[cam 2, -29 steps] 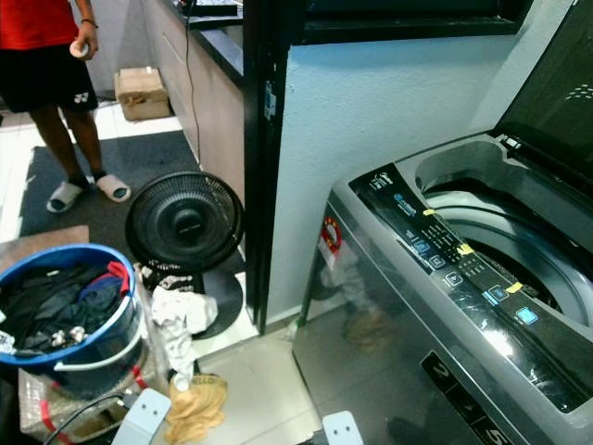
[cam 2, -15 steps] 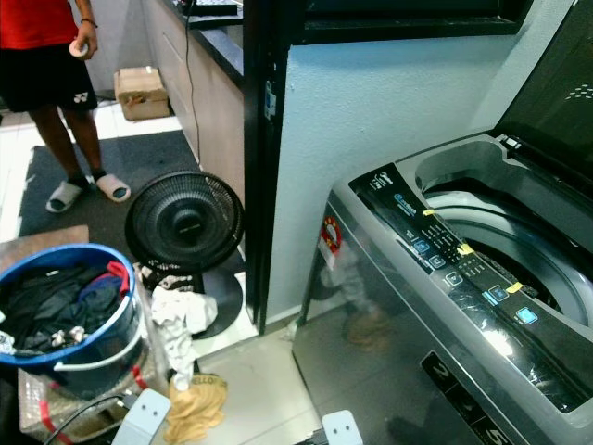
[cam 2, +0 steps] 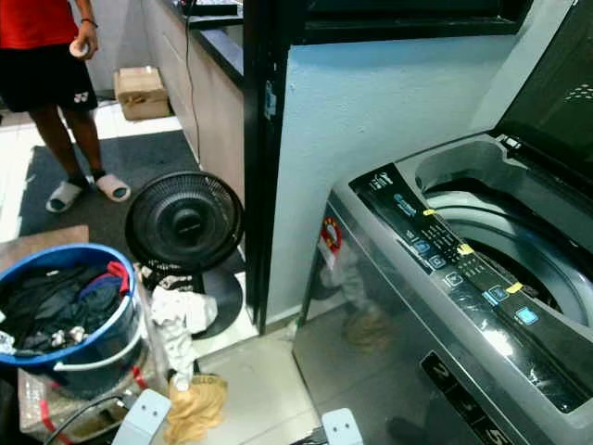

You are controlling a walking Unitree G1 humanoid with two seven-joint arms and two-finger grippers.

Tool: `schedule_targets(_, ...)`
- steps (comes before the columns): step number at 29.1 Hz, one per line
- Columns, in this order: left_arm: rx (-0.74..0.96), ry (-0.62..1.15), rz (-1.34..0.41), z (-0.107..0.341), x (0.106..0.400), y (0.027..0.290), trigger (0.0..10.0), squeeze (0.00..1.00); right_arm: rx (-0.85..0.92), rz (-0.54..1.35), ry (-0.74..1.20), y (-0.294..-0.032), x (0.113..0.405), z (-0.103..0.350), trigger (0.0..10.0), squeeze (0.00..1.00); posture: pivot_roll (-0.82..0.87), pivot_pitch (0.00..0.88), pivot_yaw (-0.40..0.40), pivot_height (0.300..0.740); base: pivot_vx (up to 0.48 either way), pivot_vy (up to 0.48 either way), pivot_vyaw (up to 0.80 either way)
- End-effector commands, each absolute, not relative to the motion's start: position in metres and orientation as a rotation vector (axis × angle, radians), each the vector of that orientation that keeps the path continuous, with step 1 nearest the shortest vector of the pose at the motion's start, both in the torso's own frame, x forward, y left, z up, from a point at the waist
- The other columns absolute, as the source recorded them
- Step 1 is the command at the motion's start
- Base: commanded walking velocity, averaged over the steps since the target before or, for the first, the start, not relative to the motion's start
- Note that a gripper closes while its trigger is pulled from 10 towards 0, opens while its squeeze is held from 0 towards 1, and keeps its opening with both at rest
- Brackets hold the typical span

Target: Clothes washing

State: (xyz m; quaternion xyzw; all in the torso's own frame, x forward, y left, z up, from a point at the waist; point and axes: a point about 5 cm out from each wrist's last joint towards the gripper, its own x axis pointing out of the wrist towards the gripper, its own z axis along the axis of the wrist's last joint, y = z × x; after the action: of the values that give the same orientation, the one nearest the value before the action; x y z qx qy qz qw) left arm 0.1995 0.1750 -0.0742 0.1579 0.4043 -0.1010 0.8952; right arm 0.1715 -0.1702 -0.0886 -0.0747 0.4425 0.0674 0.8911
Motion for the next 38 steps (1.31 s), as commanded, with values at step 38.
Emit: schedule_targets(38,0.328,0.872,-0.222,-0.0800,0.1891,0.1743,10.0,0.00,-0.157,0.139,0.945,-0.1725,0.1642,-0.0918,10.0,0.00,0.03,0.000,-0.004,0.740,0.000,0.000,0.00)
